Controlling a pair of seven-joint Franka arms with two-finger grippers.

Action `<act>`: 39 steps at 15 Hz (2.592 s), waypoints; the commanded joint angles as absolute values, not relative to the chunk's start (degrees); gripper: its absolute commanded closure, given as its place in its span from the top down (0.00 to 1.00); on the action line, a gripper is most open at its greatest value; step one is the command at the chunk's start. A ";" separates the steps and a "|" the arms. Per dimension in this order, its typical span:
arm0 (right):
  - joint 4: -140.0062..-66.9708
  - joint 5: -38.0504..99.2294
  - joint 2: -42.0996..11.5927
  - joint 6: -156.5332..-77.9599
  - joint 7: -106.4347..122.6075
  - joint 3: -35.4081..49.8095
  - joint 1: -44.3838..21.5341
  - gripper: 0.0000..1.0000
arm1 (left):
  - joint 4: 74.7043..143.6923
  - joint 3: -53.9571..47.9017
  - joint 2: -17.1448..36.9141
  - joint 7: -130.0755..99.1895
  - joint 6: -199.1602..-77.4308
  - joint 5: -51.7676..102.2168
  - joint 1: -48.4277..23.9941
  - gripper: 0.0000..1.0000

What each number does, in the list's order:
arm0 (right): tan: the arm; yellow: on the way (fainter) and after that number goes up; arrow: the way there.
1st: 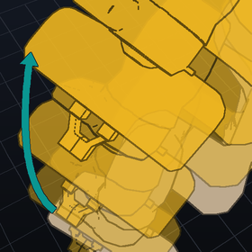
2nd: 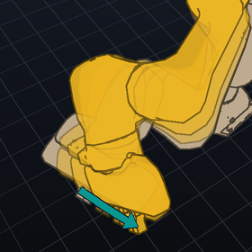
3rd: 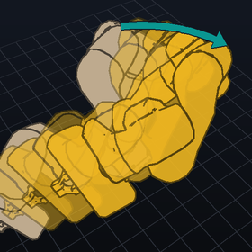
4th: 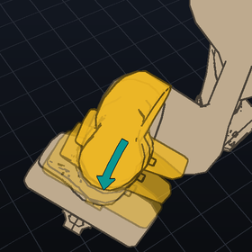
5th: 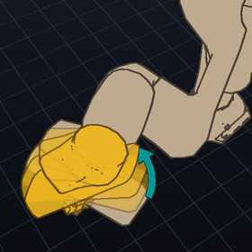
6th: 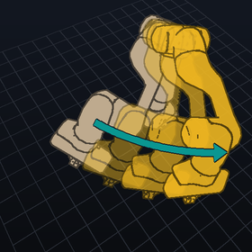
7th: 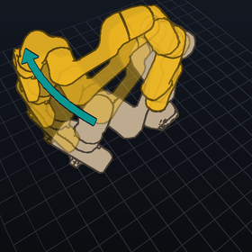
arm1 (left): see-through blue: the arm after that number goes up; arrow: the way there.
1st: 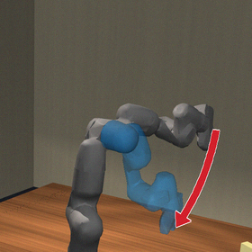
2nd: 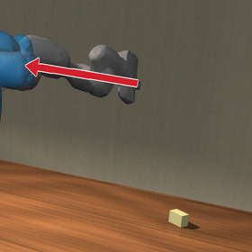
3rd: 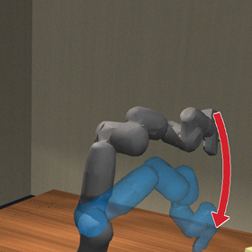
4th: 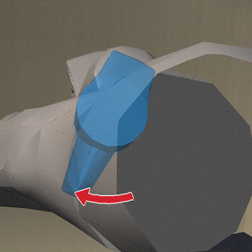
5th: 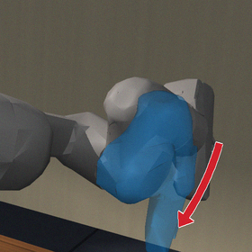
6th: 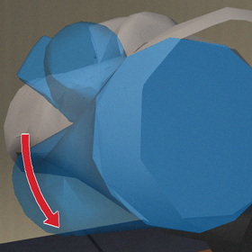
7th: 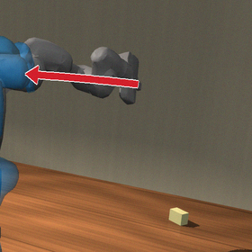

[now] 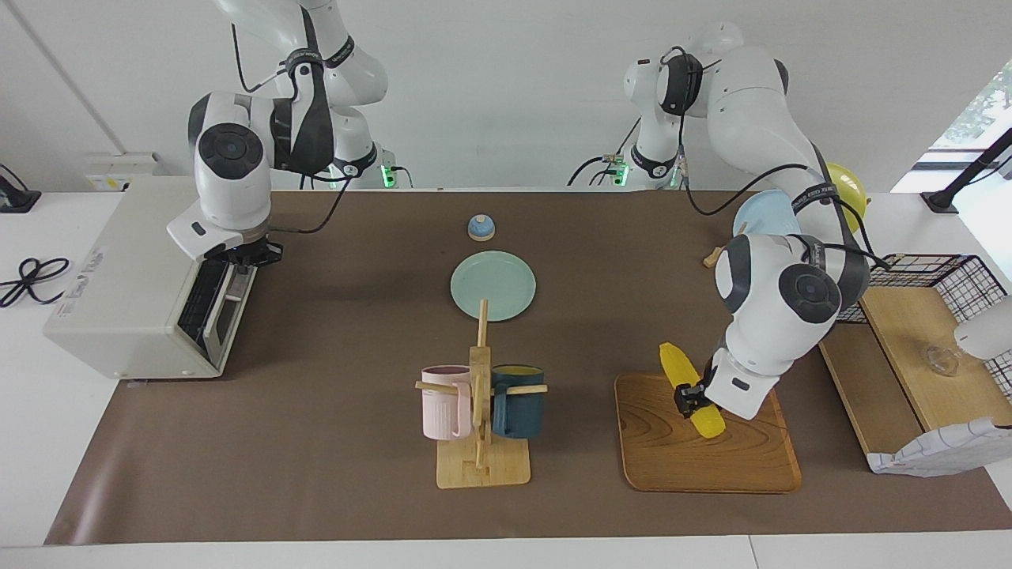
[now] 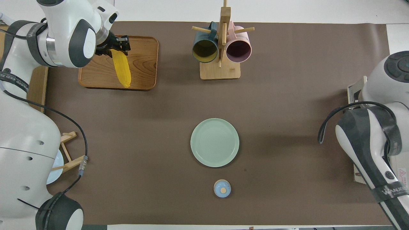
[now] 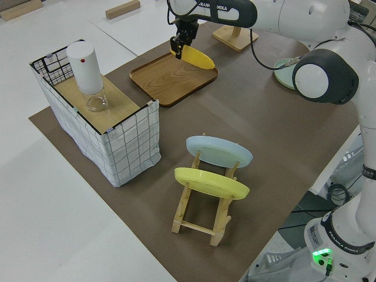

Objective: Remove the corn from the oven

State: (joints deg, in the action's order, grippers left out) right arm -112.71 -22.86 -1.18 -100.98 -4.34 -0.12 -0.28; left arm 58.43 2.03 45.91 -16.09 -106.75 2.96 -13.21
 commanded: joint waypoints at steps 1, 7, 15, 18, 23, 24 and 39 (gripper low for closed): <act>-113.12 -20.67 -0.26 -99.14 -1.24 0.00 1.75 0.00 | 54.58 2.11 48.16 -15.91 -107.57 1.67 -12.66 0.00; -111.53 -20.22 0.88 -97.74 3.16 0.00 4.31 0.02 | 55.72 2.72 48.16 -16.00 -110.48 1.58 -12.66 0.00; -91.96 -4.76 -1.49 -81.85 1.85 0.70 3.25 0.00 | 56.43 3.08 51.50 -16.17 -112.77 1.67 -13.10 0.00; -87.19 1.55 -3.16 -80.33 0.71 0.70 2.72 0.02 | 56.43 3.08 51.68 -16.17 -113.20 1.67 -12.74 0.00; -87.19 2.11 -2.64 -80.77 -1.58 0.79 2.55 1.00 | 56.51 2.81 51.59 -16.17 -113.73 1.67 -12.83 0.00; -87.19 1.85 -2.55 -81.55 -1.58 0.79 2.46 1.00 | 56.51 2.90 51.59 -16.17 -113.64 1.67 -12.83 0.00; -89.47 2.55 -0.62 -81.48 -1.85 0.70 2.72 1.00 | 66.84 3.25 31.86 -16.26 -98.63 1.85 -13.18 1.00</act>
